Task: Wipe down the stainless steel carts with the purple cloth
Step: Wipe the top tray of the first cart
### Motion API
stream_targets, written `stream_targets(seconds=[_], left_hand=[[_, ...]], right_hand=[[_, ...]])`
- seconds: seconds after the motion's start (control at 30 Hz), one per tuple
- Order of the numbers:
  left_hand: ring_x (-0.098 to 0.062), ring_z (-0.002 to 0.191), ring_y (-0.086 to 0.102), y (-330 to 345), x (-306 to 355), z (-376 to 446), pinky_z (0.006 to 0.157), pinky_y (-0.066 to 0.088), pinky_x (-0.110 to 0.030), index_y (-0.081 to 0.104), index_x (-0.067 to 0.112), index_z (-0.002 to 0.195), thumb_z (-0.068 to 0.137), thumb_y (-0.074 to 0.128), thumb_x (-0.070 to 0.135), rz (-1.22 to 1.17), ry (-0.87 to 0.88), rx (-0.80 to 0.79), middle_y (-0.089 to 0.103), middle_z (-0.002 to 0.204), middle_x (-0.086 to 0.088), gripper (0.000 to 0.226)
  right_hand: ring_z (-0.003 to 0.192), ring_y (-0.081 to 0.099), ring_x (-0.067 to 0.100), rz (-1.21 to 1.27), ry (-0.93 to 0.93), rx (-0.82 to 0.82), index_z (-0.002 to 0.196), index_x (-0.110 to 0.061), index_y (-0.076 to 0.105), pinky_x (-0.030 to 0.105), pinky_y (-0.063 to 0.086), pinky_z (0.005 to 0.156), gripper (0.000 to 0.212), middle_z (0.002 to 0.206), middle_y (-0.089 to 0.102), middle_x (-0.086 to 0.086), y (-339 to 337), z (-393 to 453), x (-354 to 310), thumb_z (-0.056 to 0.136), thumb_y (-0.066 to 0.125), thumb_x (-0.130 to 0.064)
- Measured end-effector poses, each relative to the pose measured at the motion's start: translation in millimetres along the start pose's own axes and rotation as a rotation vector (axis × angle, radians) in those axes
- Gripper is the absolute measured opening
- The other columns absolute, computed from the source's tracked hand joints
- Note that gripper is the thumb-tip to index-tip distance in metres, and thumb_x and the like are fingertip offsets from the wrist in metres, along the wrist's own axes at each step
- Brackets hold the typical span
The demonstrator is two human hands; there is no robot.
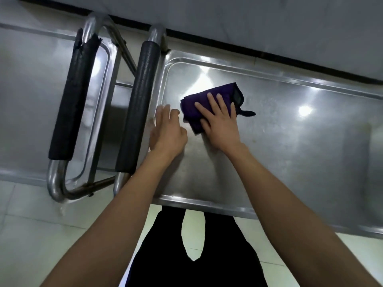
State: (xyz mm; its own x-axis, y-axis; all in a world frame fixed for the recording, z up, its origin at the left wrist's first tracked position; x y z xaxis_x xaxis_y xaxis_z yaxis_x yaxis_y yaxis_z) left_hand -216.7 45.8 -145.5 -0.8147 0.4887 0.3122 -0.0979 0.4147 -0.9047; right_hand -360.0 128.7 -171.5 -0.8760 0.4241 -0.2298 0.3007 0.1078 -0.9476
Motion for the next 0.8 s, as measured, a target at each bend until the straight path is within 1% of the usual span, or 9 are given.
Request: stream_targets(seconds=[0.1,0.17,0.3,0.43,0.5,0.63,0.8], left_hand=[[-0.027,0.142,0.031,8.1,33.5,-2.0,0.113,0.032,-0.056,0.048,0.016,0.136,0.092,0.05,0.022,0.062,0.147,-0.06,0.043,0.147,-0.005,0.045],[-0.026,0.142,0.03,15.0,58.0,-3.5,0.113,0.032,-0.056,0.048,0.017,0.137,0.094,0.048,0.023,0.06,0.203,-0.082,0.043,0.146,-0.004,0.044],[-0.026,0.145,0.027,32.4,107.6,-1.9,0.115,0.028,-0.056,0.048,0.017,0.139,0.1,0.043,0.026,0.071,0.25,-0.101,0.041,0.151,-0.005,0.04],[-0.026,0.146,0.026,50.9,159.1,-1.8,0.116,0.026,-0.056,0.047,0.018,0.142,0.102,0.041,0.029,0.108,0.301,-0.132,0.039,0.153,-0.005,0.041],[-0.027,0.146,0.026,58.6,180.5,-1.9,0.116,0.027,-0.056,0.048,0.018,0.141,0.102,0.042,0.03,0.134,0.313,-0.149,0.039,0.153,-0.005,0.041],[-0.028,0.135,0.034,70.5,201.8,-3.4,0.11,0.03,-0.057,0.056,0.016,0.126,0.099,0.044,0.029,0.202,0.271,-0.19,0.044,0.141,-0.006,0.032],[-0.029,0.141,0.03,76.2,202.7,-7.0,0.111,0.028,-0.067,0.051,0.018,0.13,0.098,0.045,0.03,0.307,0.263,-0.2,0.037,0.148,-0.007,0.036]], right_hand=[[0.155,0.001,0.024,0.019,0.05,0.003,0.155,-0.042,0.026,0.057,0.002,0.122,0.051,0.168,0.009,0.0,-4.6,-19.1,31.0,0.105,0.037,-0.039],[0.155,0.0,0.024,0.026,0.078,0.004,0.155,-0.042,0.025,0.057,0.002,0.122,0.051,0.168,0.008,0.0,-7.6,-32.2,53.8,0.105,0.037,-0.039],[0.155,-0.004,0.022,0.044,0.144,-0.003,0.156,-0.044,0.021,0.056,0.0,0.123,0.052,0.168,0.005,-0.002,-14.2,-58.1,109.3,0.106,0.035,-0.041],[0.155,-0.006,0.021,0.056,0.233,-0.003,0.156,-0.045,0.019,0.054,-0.002,0.123,0.052,0.168,0.003,-0.003,-23.0,-81.4,168.8,0.106,0.033,-0.042],[0.155,-0.006,0.021,0.068,0.272,0.005,0.156,-0.045,0.018,0.054,-0.002,0.123,0.052,0.168,0.003,-0.003,-27.0,-94.8,196.7,0.106,0.032,-0.042],[0.154,-0.007,0.021,0.088,0.328,0.023,0.156,-0.045,0.018,0.053,-0.002,0.123,0.051,0.168,0.002,-0.004,-30.5,-120.9,239.4,0.107,0.031,-0.043],[0.155,-0.003,0.023,0.069,0.329,0.057,0.156,-0.041,0.02,0.055,0.002,0.123,0.051,0.168,0.005,-0.001,-24.4,-146.1,246.5,0.107,0.031,-0.04]])
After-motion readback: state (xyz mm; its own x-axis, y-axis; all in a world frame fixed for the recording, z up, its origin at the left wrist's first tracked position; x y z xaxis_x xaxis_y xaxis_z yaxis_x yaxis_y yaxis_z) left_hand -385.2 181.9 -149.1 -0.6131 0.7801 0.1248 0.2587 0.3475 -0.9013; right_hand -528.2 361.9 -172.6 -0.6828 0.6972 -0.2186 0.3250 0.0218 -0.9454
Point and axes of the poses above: each hand's wrist, its own z-axis towards the middle knuckle, its own y-axis out of the palm, x = y × z, the point moved 6 cm from there along z, towards the middle knuckle
